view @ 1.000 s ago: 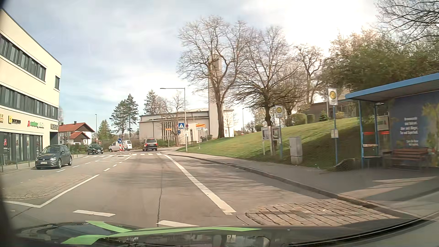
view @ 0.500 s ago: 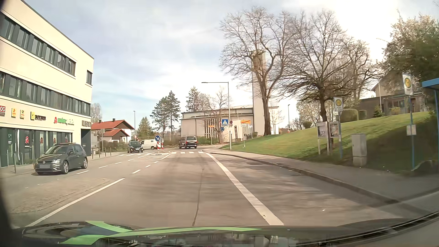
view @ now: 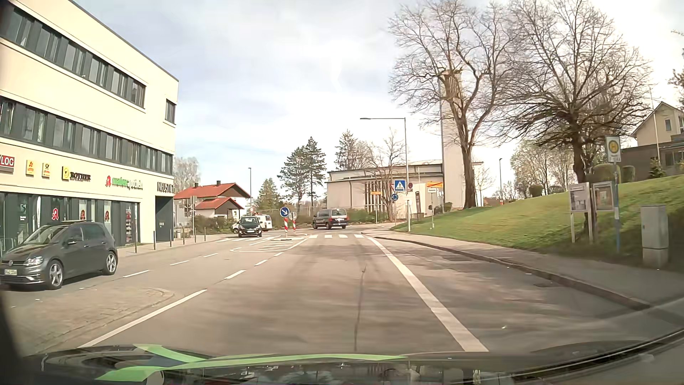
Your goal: Follow the waypoints while adhering to traffic rules and regulations
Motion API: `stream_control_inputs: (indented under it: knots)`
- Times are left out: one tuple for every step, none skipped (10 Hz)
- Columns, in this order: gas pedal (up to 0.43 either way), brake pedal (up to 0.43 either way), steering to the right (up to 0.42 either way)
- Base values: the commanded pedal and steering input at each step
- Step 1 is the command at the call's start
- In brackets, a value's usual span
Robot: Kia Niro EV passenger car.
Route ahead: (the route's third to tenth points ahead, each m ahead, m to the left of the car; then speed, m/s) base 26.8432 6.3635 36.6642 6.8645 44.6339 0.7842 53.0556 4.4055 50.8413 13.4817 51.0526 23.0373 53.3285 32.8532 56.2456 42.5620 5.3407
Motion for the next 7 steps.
stream_control_inputs:
  knots:
    - [0.150, 0.000, -0.138]
    - [0.150, 0.000, -0.116]
    - [0.150, 0.000, -0.089]
    - [0.150, 0.000, -0.064]
    - [0.150, 0.000, -0.043]
    - [0.150, 0.000, -0.026]
    - [0.138, 0.000, -0.019]
